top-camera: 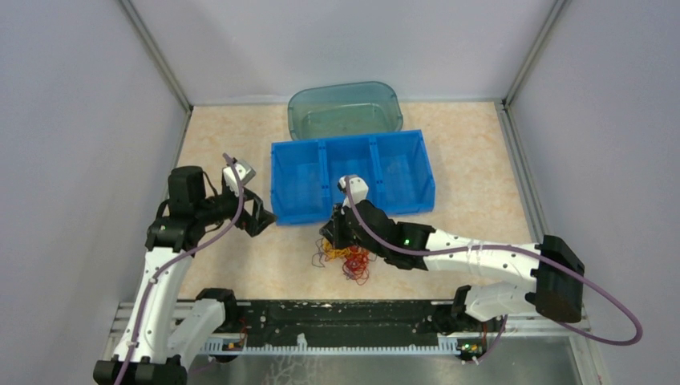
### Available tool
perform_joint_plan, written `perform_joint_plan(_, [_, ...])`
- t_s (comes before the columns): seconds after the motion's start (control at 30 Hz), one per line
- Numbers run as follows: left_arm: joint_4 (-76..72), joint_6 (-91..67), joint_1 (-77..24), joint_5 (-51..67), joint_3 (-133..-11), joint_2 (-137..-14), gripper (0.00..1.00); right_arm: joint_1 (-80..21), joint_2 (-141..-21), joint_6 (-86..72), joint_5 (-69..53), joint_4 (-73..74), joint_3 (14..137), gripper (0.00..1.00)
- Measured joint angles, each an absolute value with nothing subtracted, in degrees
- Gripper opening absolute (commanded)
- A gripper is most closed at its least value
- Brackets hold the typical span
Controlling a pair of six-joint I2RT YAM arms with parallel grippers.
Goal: Untangle the cables
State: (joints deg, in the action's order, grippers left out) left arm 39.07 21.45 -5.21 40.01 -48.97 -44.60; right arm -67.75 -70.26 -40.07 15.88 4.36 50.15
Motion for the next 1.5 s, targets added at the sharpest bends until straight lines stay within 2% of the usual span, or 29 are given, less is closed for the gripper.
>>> perform_joint_plan(0.2, [39.51, 22.15, -10.46, 40.51, -49.17, -44.29, 1.00, -67.79, -70.26, -43.92, 19.84, 3.97, 51.31, 0.00])
perform_joint_plan(0.4, [36.34, 18.81, -25.19, 34.59, -49.36, -48.05, 1.00, -68.01, -70.74, -50.81, 28.47, 5.78, 55.72, 0.00])
perform_joint_plan(0.57, [33.39, 14.63, -29.74, 32.05, -49.34, -48.25, 0.99, -68.29, -71.48, -54.70, 32.05, 6.26, 58.37, 0.00])
perform_joint_plan(0.67, [30.55, 12.34, -31.40, 29.95, -49.34, -47.88, 0.95, -68.34, -72.03, -56.25, 32.97, 6.00, 58.65, 0.00])
perform_joint_plan(0.73, [28.62, 10.83, -31.62, 29.26, -49.34, -48.01, 0.90, -68.40, -72.55, -57.19, 32.99, 5.93, 58.65, 0.00])
perform_joint_plan(0.87, [24.01, 7.53, -31.79, 28.42, -49.32, -49.17, 0.68, -68.49, -73.17, -57.93, 32.86, 5.61, 58.65, 0.00])
perform_joint_plan(0.9, [23.22, 7.09, -31.79, 28.36, -49.25, -49.43, 0.66, -68.49, -73.17, -57.98, 32.82, 5.52, 58.63, 0.00])
perform_joint_plan(1.3, [20.40, 4.49, -32.84, 32.40, -47.16, -49.67, 0.59, -68.49, -72.93, -57.69, 29.54, 2.76, 58.15, 0.00])
perform_joint_plan(1.37, [20.32, 4.36, -33.04, 32.36, -46.85, -49.91, 0.53, -68.49, -72.38, -57.65, 28.99, 2.37, 57.58, 0.00])
perform_joint_plan(1.5, [19.68, 4.03, -33.10, 32.10, -46.59, -50.50, 0.29, -68.49, -71.24, -57.67, 27.51, 1.43, 56.16, 0.00])
